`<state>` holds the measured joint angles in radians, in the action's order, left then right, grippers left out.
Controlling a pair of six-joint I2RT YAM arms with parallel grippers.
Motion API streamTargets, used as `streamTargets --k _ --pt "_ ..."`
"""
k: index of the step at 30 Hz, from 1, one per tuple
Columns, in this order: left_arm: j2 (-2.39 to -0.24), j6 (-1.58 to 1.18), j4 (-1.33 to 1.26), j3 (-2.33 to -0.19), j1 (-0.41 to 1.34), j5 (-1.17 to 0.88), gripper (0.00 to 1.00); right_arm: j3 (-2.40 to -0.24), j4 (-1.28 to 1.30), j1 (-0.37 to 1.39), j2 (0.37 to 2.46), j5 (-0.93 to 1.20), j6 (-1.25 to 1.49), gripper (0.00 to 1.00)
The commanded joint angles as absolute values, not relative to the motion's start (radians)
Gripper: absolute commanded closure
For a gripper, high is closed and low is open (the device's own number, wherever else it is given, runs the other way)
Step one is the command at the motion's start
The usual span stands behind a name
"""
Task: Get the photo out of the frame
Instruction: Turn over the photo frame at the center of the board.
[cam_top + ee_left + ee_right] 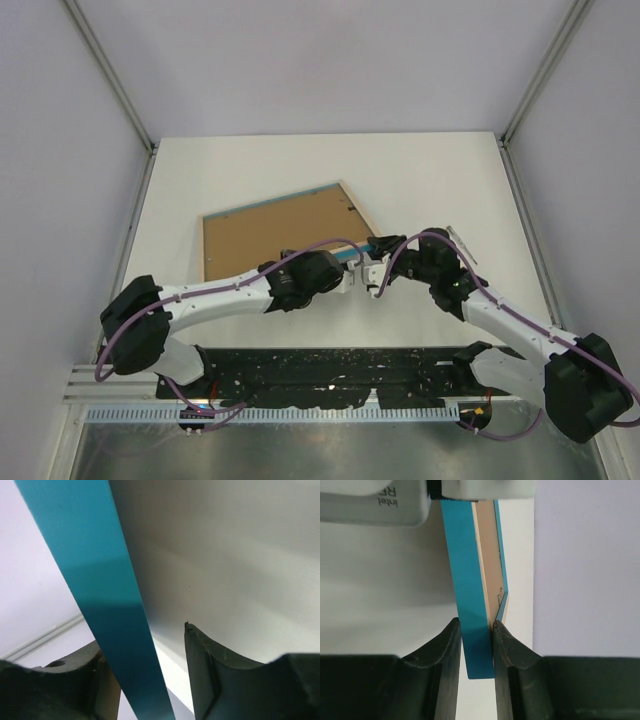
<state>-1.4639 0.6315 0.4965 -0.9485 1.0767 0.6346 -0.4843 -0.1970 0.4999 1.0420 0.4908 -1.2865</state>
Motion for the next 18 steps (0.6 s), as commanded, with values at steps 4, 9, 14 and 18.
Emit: streamTargets --k 4,9,14,18 --pt "-1.503 0.597 0.581 -0.988 1.055 0.689 0.59 -0.548 -0.244 0.495 0.989 0.502 -1.183 0.92" --pt "-1.508 0.595 0.577 -1.000 1.035 0.684 0.74 -0.549 -0.244 0.495 0.986 0.503 -1.174 0.92" --pt "-1.520 0.591 0.583 -1.011 1.023 0.670 1.00 -0.563 -0.238 0.495 0.988 0.500 -1.160 0.92" --pt "-1.531 0.589 0.592 -1.019 1.020 0.654 1.00 -0.574 -0.233 0.494 0.989 0.502 -1.146 0.92"
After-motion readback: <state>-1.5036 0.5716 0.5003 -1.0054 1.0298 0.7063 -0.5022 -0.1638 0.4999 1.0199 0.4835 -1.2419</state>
